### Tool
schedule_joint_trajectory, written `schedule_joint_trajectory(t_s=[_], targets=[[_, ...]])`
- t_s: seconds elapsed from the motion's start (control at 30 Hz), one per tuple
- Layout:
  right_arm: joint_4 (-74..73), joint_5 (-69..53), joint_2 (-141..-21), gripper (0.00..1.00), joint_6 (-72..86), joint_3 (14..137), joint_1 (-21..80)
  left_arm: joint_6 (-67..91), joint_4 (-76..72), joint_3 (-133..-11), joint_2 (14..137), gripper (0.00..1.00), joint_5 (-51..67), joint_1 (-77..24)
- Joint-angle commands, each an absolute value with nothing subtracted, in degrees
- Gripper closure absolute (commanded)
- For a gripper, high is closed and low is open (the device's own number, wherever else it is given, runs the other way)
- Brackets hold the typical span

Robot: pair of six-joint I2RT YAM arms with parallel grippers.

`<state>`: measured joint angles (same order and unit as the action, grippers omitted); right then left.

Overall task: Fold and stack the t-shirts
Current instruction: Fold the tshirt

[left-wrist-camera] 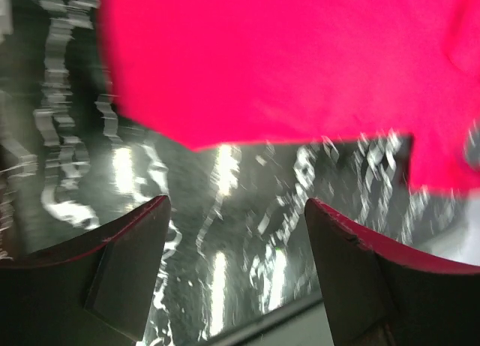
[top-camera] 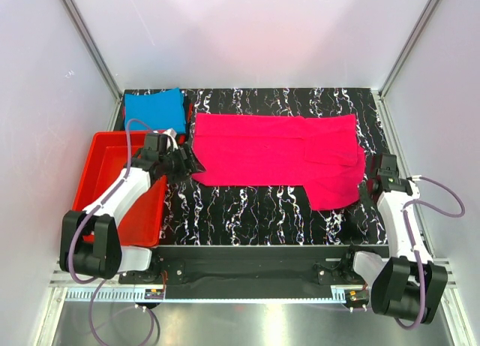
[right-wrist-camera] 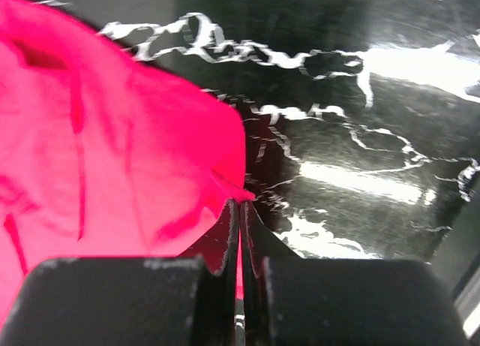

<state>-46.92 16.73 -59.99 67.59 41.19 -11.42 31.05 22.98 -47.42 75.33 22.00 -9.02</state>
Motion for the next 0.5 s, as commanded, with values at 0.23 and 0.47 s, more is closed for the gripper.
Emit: schedule_joint_trajectory(t_s=[0.23, 0.47], targets=[[-35.08, 6.96, -59.76, 1.0, 59.95, 40.08, -11.51, 44.54, 14.95, -45.54, 83.57, 0.24, 2.47, -17.49], [-33.14, 4.48, -60.3, 1.0, 57.57, 40.17, -11.6, 46.41, 12.92, -45.87, 89.47, 0.33, 0.18, -18.02]])
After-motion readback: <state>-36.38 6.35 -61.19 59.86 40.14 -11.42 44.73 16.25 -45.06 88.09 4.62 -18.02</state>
